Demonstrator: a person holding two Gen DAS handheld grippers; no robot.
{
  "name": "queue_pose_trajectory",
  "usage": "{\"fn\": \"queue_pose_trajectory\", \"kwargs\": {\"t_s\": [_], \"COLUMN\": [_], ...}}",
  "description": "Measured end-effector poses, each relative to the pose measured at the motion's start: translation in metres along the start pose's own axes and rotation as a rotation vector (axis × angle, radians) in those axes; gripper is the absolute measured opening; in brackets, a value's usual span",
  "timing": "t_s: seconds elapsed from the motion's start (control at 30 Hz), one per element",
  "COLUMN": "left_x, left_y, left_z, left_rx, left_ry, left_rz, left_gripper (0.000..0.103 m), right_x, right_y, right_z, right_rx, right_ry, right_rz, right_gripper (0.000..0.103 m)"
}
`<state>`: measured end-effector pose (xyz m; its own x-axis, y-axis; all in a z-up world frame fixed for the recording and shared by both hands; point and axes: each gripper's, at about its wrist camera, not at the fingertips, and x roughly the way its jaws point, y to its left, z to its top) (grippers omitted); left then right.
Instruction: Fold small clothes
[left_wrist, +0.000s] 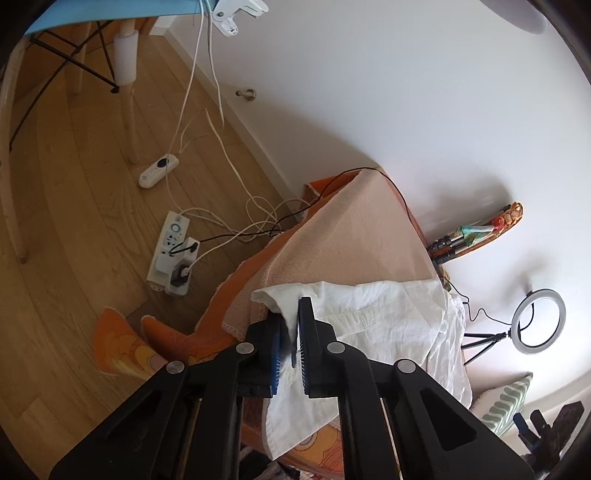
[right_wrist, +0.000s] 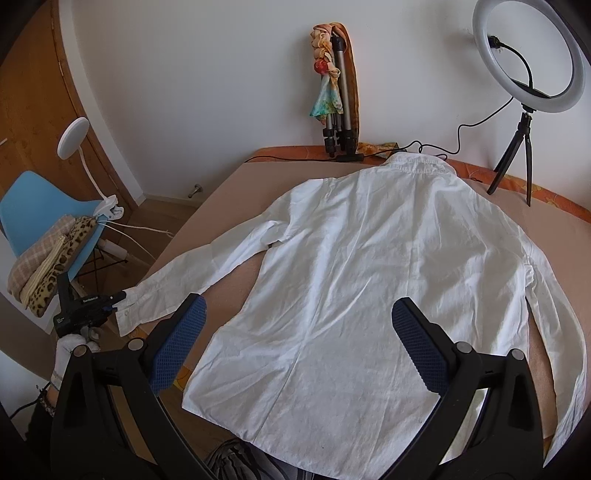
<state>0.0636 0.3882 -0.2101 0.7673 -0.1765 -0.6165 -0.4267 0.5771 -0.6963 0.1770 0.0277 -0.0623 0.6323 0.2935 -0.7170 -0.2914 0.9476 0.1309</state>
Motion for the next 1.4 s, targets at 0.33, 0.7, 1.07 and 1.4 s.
{"fn": "queue_pose_trajectory", "kwargs": {"t_s": [0.33,0.7,1.07,1.4], "left_x": [-0.044,-0.048,-0.057,-0.061], "left_y": [-0.082,-0.159,-0.196,-0.207], "left_z": [-0.029,-0.114,-0.198,-0.205], "left_rx": [0.259,0.495,0.712,0.738], "left_ry": [-0.017,0.167,0.306,0.291], "left_rz": [-0.255,-0.430,-0.444,-0.408], "left_gripper": [0.002,0.002,0.002,0.002], "right_x": [0.039,0.093,0.196,0.264], "right_y": [-0.006,-0.018,-0.008,-0.008], "right_z": [0.016,0.072,0.113,0.109], "right_rx": [-0.011,0.104,0.242,0.186], "right_ry": [0.058,0.165,0.340,0.424], "right_rz": [-0.052,0.068,0.213,0.095], "right_gripper": [0.103,0.103,0.096,0.079]}}
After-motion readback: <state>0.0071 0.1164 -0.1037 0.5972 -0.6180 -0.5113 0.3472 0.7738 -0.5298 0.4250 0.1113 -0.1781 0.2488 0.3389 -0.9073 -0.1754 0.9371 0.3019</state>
